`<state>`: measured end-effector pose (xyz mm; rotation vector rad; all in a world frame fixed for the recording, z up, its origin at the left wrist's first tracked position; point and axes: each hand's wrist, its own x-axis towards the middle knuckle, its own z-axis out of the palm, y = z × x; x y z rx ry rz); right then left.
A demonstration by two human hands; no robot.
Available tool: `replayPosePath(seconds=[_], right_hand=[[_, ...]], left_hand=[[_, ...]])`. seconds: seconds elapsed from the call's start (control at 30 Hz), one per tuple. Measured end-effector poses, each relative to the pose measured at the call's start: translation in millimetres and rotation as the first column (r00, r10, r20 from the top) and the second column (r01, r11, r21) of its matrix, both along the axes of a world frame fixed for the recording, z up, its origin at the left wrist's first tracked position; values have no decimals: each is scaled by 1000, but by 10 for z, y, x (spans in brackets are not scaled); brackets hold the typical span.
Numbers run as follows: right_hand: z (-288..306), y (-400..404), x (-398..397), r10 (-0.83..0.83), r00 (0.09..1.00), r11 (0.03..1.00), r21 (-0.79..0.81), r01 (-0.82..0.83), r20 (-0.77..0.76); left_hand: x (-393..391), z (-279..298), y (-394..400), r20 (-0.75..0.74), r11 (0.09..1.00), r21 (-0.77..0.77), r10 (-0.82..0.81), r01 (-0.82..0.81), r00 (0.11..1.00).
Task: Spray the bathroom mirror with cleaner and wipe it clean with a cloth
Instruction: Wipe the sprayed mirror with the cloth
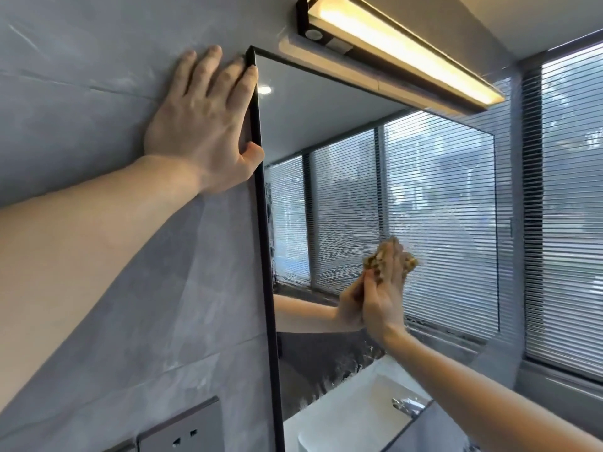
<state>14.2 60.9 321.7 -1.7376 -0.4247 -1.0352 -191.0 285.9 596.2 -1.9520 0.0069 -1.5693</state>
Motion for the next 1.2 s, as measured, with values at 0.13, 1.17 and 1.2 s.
replayPosePath(seconds=[0.13,1.17,1.2], right_hand=[[-171,395,-686,120,976,950,-307,-60,180],[-991,219,-482,147,969,989,28,-144,-198],[-985,353,-686,172,974,984,-27,-177,-146]], left_hand=[[-10,-4,-1,-13,1000,-9,-9,9,1000],[-41,-19,-22,5,1000,-12,-28,28,1000],[-52,-26,-24,-2,1000,-16,-24,24,1000]])
